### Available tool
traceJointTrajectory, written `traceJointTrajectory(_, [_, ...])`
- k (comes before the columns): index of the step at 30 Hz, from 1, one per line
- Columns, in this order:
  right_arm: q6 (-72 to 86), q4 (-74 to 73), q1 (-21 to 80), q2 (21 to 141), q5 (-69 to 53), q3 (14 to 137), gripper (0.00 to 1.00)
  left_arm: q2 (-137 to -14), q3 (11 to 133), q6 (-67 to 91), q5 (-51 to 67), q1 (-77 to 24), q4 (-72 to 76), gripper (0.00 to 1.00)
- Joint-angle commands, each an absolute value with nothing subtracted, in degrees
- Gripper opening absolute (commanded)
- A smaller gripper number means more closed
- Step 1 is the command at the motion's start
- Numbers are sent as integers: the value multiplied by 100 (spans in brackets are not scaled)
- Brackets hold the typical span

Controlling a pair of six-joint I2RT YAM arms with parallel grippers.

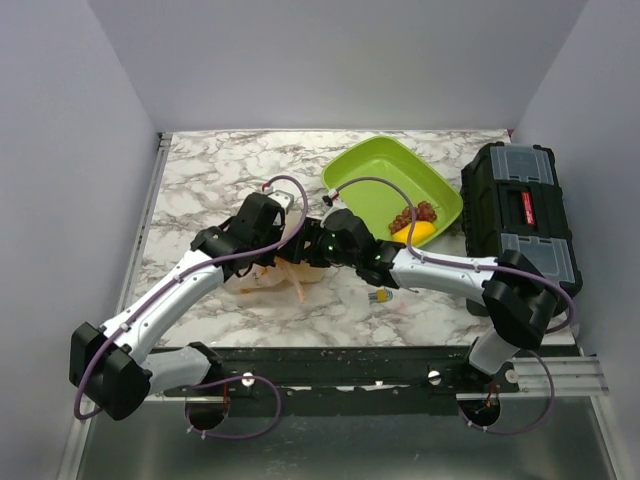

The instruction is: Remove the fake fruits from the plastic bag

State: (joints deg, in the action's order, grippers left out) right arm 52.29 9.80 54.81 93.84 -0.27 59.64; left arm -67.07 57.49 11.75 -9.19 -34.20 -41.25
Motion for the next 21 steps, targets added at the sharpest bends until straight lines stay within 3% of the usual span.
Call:
traceJointTrajectory(1, [5237,1105,5546,9567,312,6136,71,-6642,5730,1090,-573,-3398,-4003,0])
traceJointTrajectory(5, [5162,988,5544,9669,471,6286,70,-6609,5691,1080,-506,-3397,-3959,0])
traceJointTrajectory(19, [5453,1203,5543,9717,719,6262,38,-6350,5634,1068,-602,-3401,-3911,0])
traceJointTrajectory(21, [5484,1421,5537,9656,740,6149,29,-6281,5643,1081,-622,-3400,-3907,0])
